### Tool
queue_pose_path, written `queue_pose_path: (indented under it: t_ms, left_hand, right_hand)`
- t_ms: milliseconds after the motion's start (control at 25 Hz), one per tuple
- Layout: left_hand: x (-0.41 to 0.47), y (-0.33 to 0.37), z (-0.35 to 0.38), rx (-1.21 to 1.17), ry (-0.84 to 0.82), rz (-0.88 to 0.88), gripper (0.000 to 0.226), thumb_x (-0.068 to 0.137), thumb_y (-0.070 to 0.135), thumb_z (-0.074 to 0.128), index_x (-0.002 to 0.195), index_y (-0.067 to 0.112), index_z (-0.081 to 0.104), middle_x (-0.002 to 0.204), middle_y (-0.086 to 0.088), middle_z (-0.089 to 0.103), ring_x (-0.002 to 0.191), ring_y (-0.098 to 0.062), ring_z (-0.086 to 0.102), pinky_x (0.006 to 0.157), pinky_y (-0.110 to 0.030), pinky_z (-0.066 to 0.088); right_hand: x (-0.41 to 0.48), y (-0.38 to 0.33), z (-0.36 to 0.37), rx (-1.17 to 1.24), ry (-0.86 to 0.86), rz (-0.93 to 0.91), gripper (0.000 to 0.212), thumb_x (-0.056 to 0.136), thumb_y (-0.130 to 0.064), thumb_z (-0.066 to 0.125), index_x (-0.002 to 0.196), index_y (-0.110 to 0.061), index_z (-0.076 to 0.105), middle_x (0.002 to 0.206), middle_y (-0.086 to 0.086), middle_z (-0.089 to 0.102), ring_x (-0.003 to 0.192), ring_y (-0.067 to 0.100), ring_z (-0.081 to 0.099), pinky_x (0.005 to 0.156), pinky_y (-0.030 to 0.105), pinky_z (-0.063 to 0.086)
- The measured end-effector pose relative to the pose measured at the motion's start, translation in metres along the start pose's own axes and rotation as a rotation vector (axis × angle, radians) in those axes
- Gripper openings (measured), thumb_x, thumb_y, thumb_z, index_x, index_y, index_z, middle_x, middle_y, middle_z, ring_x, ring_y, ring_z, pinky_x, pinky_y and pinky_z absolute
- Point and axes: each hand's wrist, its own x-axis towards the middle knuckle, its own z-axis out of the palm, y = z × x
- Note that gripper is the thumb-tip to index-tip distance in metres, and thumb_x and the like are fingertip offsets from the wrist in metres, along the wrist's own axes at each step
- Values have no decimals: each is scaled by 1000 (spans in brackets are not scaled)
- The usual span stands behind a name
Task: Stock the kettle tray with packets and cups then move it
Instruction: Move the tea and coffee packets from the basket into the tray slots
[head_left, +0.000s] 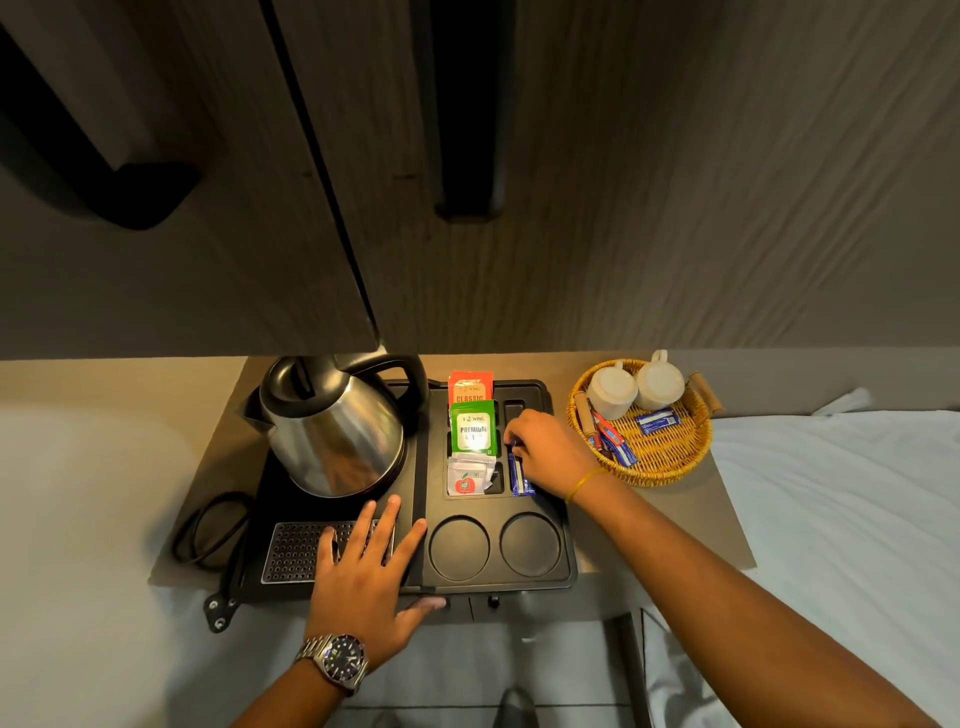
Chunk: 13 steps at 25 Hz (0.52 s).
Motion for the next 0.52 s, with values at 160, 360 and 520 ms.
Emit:
queue_pose_path:
  t_ms: [160, 360, 520]
  left_hand:
    - [0, 0, 0, -6, 8, 3, 98, 76, 95, 38, 156, 38, 33, 170, -7, 22, 152, -35, 29, 108, -70, 31]
    - [0, 0, 3, 3, 12, 5, 98, 76, 95, 38, 156, 38, 32, 170, -7, 21, 153, -35, 28, 108, -70, 30]
    - [1, -1, 4, 4, -3, 0, 99, 76, 95, 39, 156, 38, 33, 171, -6, 20, 153, -35, 27, 109, -71, 29]
  right_hand:
    - [-48, -5, 25, -96, 22, -67, 48, 98, -33, 53, 143, -18, 48, 138, 4, 53, 127, 25, 46, 100, 42, 48]
    - [-67, -9, 31, -154, 7, -59, 56, 100, -44, 52, 149, -18, 41, 148, 3, 45, 138, 24, 39, 103, 44, 45]
    - [-71, -10, 30, -183, 7, -108, 44, 96, -28, 61, 137, -18, 51, 137, 4, 54, 130, 24, 45, 99, 41, 45]
